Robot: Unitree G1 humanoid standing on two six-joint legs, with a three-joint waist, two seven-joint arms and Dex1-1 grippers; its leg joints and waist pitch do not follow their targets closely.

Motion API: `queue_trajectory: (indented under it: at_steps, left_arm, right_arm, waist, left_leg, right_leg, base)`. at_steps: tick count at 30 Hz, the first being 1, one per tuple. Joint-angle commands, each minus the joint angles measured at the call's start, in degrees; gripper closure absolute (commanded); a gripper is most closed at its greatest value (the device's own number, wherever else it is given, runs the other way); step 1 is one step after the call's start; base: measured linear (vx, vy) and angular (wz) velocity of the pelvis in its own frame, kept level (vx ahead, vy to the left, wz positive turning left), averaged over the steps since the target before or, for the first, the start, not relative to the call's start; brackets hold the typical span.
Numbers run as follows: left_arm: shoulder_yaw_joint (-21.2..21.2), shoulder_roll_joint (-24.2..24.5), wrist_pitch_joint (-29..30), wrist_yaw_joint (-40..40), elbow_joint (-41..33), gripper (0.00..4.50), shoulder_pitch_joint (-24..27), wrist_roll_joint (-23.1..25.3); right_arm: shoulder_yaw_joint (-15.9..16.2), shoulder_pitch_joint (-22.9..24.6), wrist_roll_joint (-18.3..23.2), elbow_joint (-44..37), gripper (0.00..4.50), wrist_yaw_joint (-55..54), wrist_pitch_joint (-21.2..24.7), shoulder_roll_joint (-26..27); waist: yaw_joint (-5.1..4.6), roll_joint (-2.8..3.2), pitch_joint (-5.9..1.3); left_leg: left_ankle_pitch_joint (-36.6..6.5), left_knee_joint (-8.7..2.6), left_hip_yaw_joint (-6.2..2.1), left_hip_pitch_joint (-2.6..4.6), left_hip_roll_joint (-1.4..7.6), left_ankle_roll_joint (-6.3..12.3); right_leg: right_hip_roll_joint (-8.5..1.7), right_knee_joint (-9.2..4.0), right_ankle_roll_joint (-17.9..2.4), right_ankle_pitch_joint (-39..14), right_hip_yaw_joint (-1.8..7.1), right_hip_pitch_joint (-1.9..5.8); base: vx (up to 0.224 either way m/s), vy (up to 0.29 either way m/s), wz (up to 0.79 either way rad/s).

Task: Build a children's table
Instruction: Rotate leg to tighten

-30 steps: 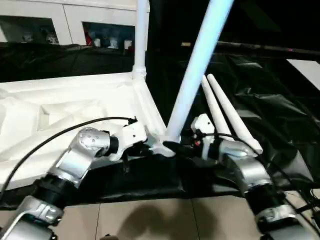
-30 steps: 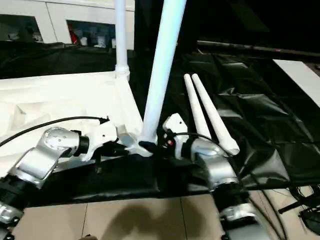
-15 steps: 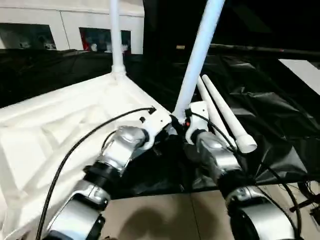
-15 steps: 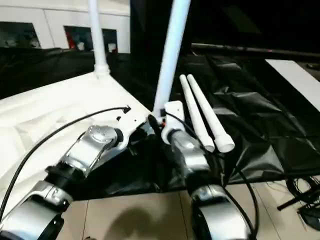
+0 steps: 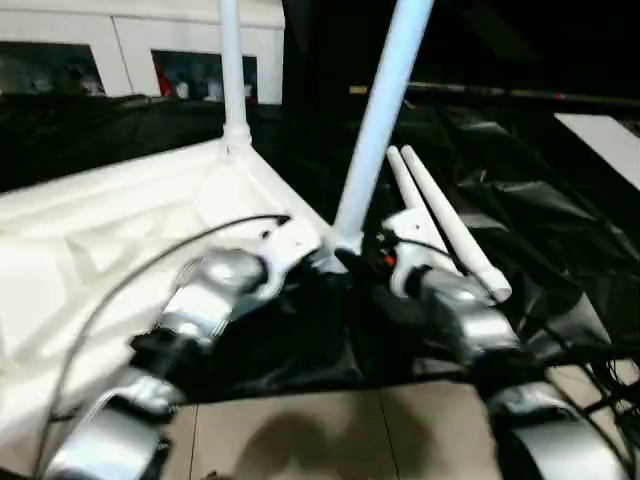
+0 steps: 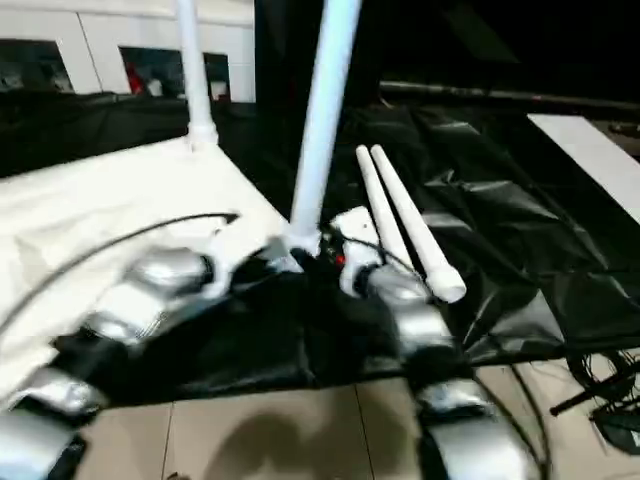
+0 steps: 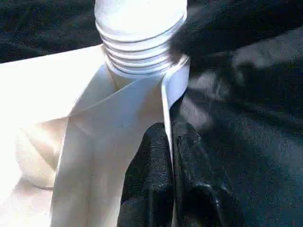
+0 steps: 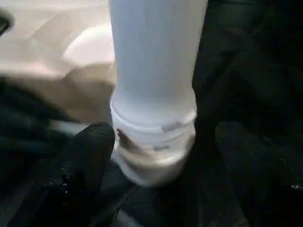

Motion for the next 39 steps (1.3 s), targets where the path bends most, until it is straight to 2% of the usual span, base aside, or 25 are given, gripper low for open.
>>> queue_trajectory:
  at_steps: [1,3,4,5,7,8,9,10,12,18,19,22,24,30,33,35,37,38,39]
  left_arm:
    - [-1.1,0.5,-3.0,-4.1,-1.4,4.5,1.9,-1.8]
    - [-1.4,1.5,-4.1,-6.6,-2.6,4.5,2.6,-2.7]
    - [-2.2,3.6,-5.3,-11.3,-5.6,4.5,4.0,-4.3]
    - [-2.4,4.3,-4.8,-12.7,-6.7,4.5,4.5,-4.7]
    - [-2.5,4.9,-4.0,-13.7,-7.8,4.5,4.9,-5.0]
    - [-2.5,4.9,-4.0,-13.7,-7.8,4.5,4.9,-5.0]
    - [-2.5,5.0,-3.8,-14.1,-8.3,4.5,5.1,-5.1]
    - [-2.6,5.2,-3.9,-14.4,-8.7,4.5,5.3,-5.2]
    - [-2.7,5.3,-4.0,-14.6,-9.1,4.5,5.5,-5.3]
    - [-2.8,5.5,-4.3,-14.8,-9.6,4.5,6.2,-5.1]
    - [-2.8,5.5,-4.3,-14.9,-9.8,4.5,6.4,-5.1]
    - [-2.7,5.6,-4.1,-15.3,-10.3,4.5,6.7,-5.1]
    - [-2.6,5.6,-4.0,-15.4,-10.3,4.5,6.7,-5.0]
    - [-2.5,5.6,-3.8,-15.2,-10.3,4.5,6.9,-4.9]
    - [-2.1,4.8,-3.3,-13.2,-9.4,4.5,6.5,-4.3]
    - [-1.6,3.0,-2.5,-9.8,-7.4,4.5,5.4,-3.3]
    - [-1.0,0.7,-1.2,-5.4,-4.9,4.5,3.9,-2.1]
    - [-0.3,-1.8,0.2,-0.9,-2.4,4.5,2.4,-1.1]
    - [0.6,-5.1,2.1,4.8,0.8,4.5,0.4,-0.2]
  right_arm:
    - [1.5,0.7,0.4,-3.1,0.73,4.7,0.9,-1.3]
    - [2.1,1.3,0.5,-4.2,0.73,6.9,1.2,-2.2]
    - [2.4,1.9,1.3,-5.8,0.73,9.9,1.9,-3.4]
    - [2.6,1.9,1.2,-6.2,0.73,10.9,1.9,-3.7]
    - [2.9,2.0,1.0,-6.6,0.73,11.7,1.9,-4.1]
    - [2.9,2.0,1.0,-6.6,0.73,11.7,1.9,-4.1]
    - [3.1,2.2,1.1,-7.2,0.73,12.0,2.3,-4.3]
    - [3.1,2.2,1.0,-7.3,0.73,12.0,2.3,-4.2]
    - [3.4,2.2,0.6,-7.1,0.73,11.9,2.1,-4.2]
    - [3.7,2.4,0.0,-7.0,0.73,12.3,1.9,-4.0]
    - [3.6,2.5,0.4,-7.2,0.87,12.7,2.1,-3.9]
    - [3.5,2.6,0.8,-7.5,0.87,13.7,2.2,-3.9]
    - [3.6,2.7,0.9,-7.5,1.21,14.0,2.3,-4.0]
    - [3.7,3.1,1.3,-7.8,1.63,14.0,2.9,-3.8]
    - [2.8,3.3,1.1,-7.0,1.71,11.0,3.1,-2.8]
    - [1.2,3.1,0.7,-5.1,1.73,5.5,3.3,-1.1]
    - [-0.4,2.6,0.5,-3.1,1.73,-0.2,3.6,0.7]
    - [-1.8,1.9,0.2,-1.1,1.73,-5.7,3.7,2.4]
    - [-3.6,0.8,0.0,1.6,1.74,-13.0,3.9,4.5]
  waist:
    - [0.33,-0.07,-3.25]
    - [0.28,-0.14,-3.23]
    - [0.36,-0.03,-3.33]
    - [0.4,0.01,-3.38]
    - [0.48,0.05,-3.22]
    - [0.48,0.05,-3.22]
    - [0.72,0.19,-3.17]
    - [0.76,-0.05,-3.11]
    - [0.98,-0.15,-3.11]
    - [1.2,-0.3,-3.19]
    - [1.19,-0.3,-3.2]
    - [1.19,-0.32,-3.22]
    - [1.19,-0.33,-3.23]
    - [1.21,-0.38,-3.22]
    - [1.2,-0.39,-3.24]
    - [1.08,-0.4,-3.08]
    - [0.96,-0.23,-2.88]
    - [0.88,-0.21,-2.8]
    - [0.72,-0.17,-2.8]
  left_leg:
    - [-4.3,-2.71,0.21,-0.22,0.64,4.25]
    - [-4.2,-2.7,0.29,-0.15,0.63,4.46]
    - [-3.8,-2.66,0.23,-0.01,0.73,4.61]
    - [-3.4,-2.67,0.25,0.02,0.86,4.69]
    - [-3.8,-2.66,0.51,0.32,0.82,4.92]
    - [-3.8,-2.66,0.51,0.32,0.82,4.92]
    - [-4.7,-2.83,0.44,0.34,0.91,4.12]
    - [-4.9,-2.85,0.46,0.32,0.9,3.68]
    - [-5.1,-2.85,0.47,0.32,0.89,3.27]
    - [-3.9,-2.78,0.49,0.23,0.72,3.0]
    - [-3.8,-2.76,0.51,0.24,0.72,3.05]
    - [-3.7,-2.72,0.51,0.23,0.74,3.28]
    - [-3.4,-2.69,0.5,0.22,0.75,3.45]
    - [-3.7,-2.71,0.49,0.23,0.71,3.19]
    - [-3.3,-2.69,0.49,0.21,0.69,3.2]
    - [-4.2,-2.84,0.5,0.27,0.65,2.51]
    - [-6.3,-3.04,0.45,0.48,0.72,1.39]
    - [-6.9,-3.07,0.53,0.6,0.71,0.97]
    - [-8.1,-3.16,0.49,0.83,0.72,-0.21]
  right_leg:
    - [-4.06,-4.48,-10.3,-0.5,2.89,2.9]
    - [-4.0,-4.47,-10.7,0.0,2.93,2.83]
    - [-4.07,-4.19,-11.4,1.3,2.92,2.92]
    - [-4.19,-4.06,-11.7,2.1,2.99,2.98]
    - [-3.82,-4.06,-12.6,2.9,2.97,2.6]
    - [-3.82,-4.06,-12.6,2.9,2.97,2.6]
    - [-4.0,-4.14,-12.3,1.7,3.0,2.67]
    - [-3.95,-4.18,-12.2,1.2,3.0,2.66]
    - [-4.06,-4.18,-11.7,0.6,3.07,2.74]
    - [-3.93,-4.0,-11.2,1.8,3.08,2.87]
    - [-3.94,-3.99,-11.1,1.9,3.09,2.86]
    - [-3.95,-3.95,-11.1,2.3,3.08,2.87]
    - [-3.93,-3.88,-11.3,2.7,3.09,2.88]
    - [-3.94,-3.96,-11.0,1.6,3.07,2.91]
    - [-3.9,-3.88,-11.0,2.3,3.07,2.91]
    - [-3.91,-4.12,-10.7,0.4,3.06,2.75]
    - [-4.03,-4.61,-10.0,-4.1,3.12,2.51]
    - [-3.99,-4.84,-9.8,-5.4,3.15,2.37]
    - [-4.07,-5.01,-9.5,-8.0,3.23,2.15]
  base:
    - [0.0,0.0,0.0]
    - [0.0,0.0,0.0]
    - [0.0,0.0,0.0]
    - [0.0,0.0,0.0]
    - [0.0,0.0,0.0]
    - [0.0,0.0,0.0]
    - [0.0,0.0,0.0]
    - [0.0,0.0,0.0]
    - [0.0,0.0,0.0]
    - [0.0,0.0,0.0]
    - [0.0,0.0,0.0]
    - [0.0,0.0,0.0]
    - [0.0,0.0,0.0]
    - [0.0,0.0,0.0]
    - [0.0,0.0,0.0]
    - [0.0,0.0,0.0]
    - [0.0,0.0,0.0]
    - [0.0,0.0,0.0]
    - [0.0,0.0,0.0]
